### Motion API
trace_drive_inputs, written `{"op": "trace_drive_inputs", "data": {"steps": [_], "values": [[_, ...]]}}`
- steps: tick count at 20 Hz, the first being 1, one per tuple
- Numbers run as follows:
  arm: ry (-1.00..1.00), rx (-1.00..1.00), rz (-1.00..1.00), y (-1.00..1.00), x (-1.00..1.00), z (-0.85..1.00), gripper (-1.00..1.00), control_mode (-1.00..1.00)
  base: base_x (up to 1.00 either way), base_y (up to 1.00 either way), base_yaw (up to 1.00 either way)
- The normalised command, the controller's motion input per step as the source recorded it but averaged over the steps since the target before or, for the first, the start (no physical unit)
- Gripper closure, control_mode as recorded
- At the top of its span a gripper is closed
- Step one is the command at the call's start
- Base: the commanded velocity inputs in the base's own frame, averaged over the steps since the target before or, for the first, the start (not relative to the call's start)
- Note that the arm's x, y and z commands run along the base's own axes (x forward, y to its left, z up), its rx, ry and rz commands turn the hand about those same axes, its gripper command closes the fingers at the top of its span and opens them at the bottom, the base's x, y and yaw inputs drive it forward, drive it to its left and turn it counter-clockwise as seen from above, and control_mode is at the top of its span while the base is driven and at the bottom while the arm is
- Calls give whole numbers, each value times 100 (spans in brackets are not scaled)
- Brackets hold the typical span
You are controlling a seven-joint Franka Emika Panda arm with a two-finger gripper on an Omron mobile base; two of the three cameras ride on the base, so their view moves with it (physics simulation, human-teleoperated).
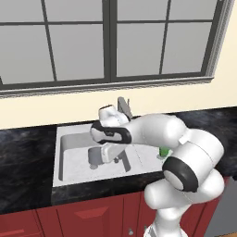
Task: Move any existing items from the left basin to the right basin for drying. Then move the measuring cup from the counter to the left basin of the sink for washing.
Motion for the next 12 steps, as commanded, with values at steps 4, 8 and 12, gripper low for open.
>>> {"op": "trace_drive_inputs", "data": {"steps": [4,8,12], "values": [[1,-2,0,0,26,-33,100,-100,0,0,0],[0,-2,0,0,25,-25,100,-100,0,0,0],[0,-2,0,0,31,-27,100,-100,0,0,0]]}}
